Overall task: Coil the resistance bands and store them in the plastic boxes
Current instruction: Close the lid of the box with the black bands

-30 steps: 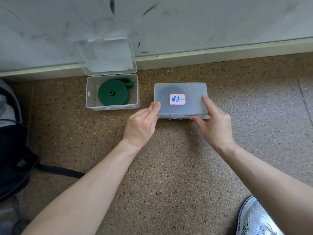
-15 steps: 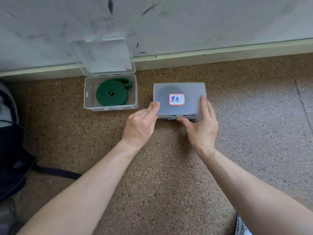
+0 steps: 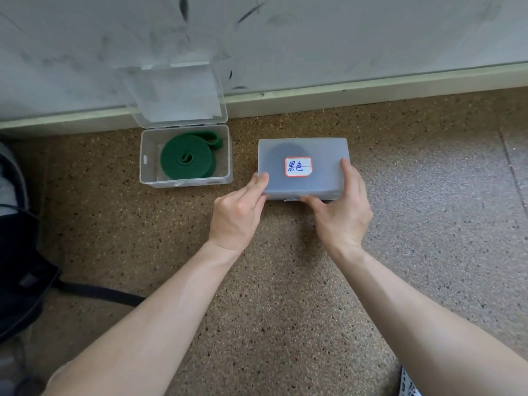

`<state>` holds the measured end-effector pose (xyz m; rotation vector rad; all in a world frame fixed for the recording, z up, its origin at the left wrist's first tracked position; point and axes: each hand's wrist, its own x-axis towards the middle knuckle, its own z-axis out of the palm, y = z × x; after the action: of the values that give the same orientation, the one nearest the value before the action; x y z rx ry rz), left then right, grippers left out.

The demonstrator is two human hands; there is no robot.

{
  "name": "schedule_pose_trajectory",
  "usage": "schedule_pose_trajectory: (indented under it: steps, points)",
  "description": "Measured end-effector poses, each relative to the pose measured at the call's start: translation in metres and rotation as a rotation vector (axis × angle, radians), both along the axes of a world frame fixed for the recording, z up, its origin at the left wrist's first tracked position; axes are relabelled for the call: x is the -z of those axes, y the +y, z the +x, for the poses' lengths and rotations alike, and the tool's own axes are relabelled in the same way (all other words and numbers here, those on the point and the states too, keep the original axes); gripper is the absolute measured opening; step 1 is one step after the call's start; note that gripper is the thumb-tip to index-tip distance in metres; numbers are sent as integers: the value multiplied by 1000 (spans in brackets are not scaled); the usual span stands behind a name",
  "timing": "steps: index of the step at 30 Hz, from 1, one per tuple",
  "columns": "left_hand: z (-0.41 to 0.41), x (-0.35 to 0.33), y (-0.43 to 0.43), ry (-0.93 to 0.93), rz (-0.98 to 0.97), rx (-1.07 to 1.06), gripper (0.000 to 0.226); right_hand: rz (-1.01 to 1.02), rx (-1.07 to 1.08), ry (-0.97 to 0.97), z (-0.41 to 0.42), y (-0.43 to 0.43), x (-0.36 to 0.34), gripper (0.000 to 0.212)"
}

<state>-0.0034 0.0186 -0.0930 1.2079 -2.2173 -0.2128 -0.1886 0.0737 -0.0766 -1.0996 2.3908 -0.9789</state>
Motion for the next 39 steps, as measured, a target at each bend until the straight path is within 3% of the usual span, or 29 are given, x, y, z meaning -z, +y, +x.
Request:
schedule_pose_trajectory:
  steps: [10, 20, 23, 27, 32, 34, 36, 39]
  points:
    - [0, 9, -14, -41, -161, 56, 34, -39, 6, 113, 2, -1, 13, 85]
    - [2, 25, -17, -5, -234, 69, 42, -67, -96, 282, -6, 5, 30, 75]
    - [-14, 21, -3, 128, -111, -89, 37, -60, -111, 297, -3, 5, 32, 76]
    - [-42, 8, 20, 366, 226, -378, 40, -47, -111, 302, -3, 5, 33, 73]
    - [-67, -28, 22, 793, 544, -629, 25, -38, -89, 263, 0, 4, 34, 74]
    - [-73, -33, 18, 862, 584, -734, 18, -37, -77, 252, 1, 4, 34, 74]
    - [-74, -34, 14, 904, 651, -854, 26, -42, -78, 251, 1, 4, 34, 73]
    - [-73, -31, 5, 803, 674, -896, 13, -37, -86, 246, 1, 4, 34, 74]
